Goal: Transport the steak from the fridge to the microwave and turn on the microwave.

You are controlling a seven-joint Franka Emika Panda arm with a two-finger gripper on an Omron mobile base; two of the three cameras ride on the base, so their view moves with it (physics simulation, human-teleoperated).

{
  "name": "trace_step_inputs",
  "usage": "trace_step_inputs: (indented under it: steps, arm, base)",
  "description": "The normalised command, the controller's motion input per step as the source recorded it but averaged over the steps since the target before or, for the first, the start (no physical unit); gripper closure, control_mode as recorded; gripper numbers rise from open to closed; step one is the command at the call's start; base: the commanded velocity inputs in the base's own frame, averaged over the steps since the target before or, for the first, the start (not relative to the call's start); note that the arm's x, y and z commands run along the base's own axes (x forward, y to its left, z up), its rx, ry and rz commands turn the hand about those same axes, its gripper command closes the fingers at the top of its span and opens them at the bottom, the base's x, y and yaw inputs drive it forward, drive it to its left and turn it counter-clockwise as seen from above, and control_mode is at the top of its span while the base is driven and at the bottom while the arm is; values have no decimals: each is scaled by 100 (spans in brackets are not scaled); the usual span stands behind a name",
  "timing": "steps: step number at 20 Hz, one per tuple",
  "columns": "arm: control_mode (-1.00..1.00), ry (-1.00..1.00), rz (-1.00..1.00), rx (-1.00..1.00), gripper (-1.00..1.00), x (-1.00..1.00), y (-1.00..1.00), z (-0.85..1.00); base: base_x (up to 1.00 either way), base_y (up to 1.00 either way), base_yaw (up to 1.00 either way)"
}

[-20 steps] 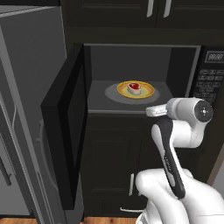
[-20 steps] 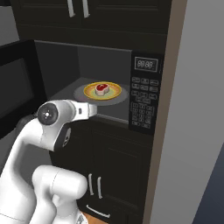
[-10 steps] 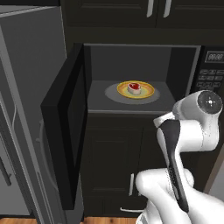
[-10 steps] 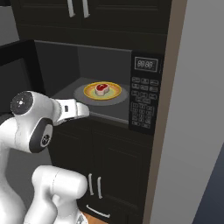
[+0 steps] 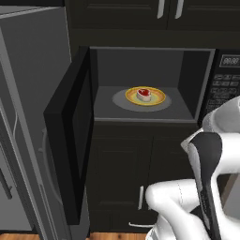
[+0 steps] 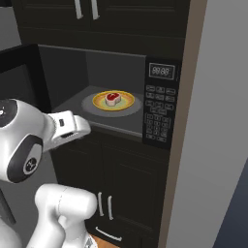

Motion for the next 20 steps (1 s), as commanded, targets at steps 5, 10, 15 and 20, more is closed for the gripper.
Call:
trace_step_inputs:
  steps: [5, 10, 15, 20]
  arm:
    - [-100, -16, 36, -9, -100, -92, 0, -37]
    - [-100, -13, 31, -25, -100, -79, 26, -43]
    - [-100, -10, 21, -34, -100, -63, 51, -43]
    - [-100, -13, 17, -34, -100, -63, 45, -37]
  base:
    - [0, 0, 0]
    - [0, 0, 0]
    - [0, 0, 0]
    - [0, 0, 0]
